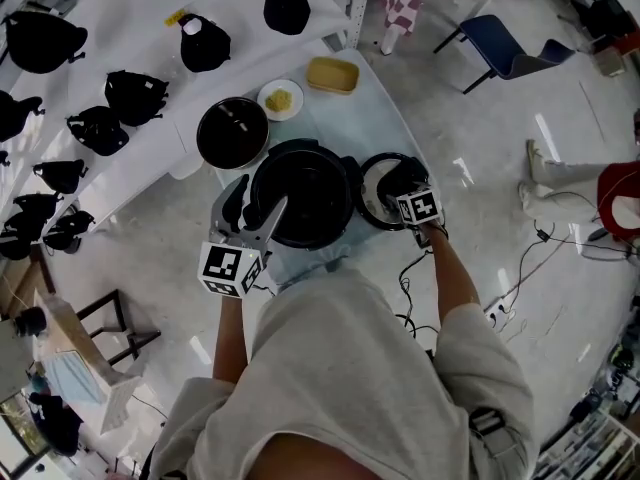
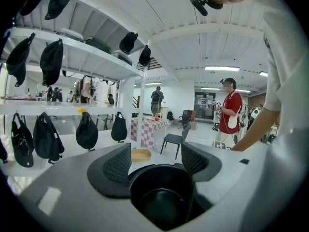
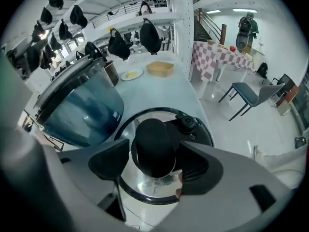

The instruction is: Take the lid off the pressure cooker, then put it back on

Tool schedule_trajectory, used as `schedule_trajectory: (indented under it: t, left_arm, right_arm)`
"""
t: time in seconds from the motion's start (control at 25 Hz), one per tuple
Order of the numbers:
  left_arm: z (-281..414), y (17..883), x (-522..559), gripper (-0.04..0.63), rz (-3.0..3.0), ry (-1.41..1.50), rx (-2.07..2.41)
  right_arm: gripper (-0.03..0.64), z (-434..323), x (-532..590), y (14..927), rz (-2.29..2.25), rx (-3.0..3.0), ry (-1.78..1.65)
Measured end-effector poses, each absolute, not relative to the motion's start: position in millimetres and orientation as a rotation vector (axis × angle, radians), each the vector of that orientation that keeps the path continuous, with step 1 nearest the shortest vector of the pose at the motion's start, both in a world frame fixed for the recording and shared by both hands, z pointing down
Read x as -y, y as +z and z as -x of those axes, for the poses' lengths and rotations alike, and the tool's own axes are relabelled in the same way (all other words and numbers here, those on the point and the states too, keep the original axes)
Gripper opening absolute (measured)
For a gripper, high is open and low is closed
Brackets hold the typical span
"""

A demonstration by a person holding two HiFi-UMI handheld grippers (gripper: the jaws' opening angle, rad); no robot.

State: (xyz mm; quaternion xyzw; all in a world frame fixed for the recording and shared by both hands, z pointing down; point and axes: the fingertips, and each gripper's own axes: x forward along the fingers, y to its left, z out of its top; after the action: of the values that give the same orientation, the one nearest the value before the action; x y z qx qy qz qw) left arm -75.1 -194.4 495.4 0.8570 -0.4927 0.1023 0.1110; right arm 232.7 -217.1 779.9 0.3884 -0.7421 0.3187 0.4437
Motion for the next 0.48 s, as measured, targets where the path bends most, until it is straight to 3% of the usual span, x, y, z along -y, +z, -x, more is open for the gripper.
schedule_trajectory:
  t: [0.48]
  left_arm:
    - [93, 501, 186, 0.321, -2.444, 0.348, 1.522]
  right_arm:
    - [0.305, -225, 229, 813, -0.745, 1.738, 0.707]
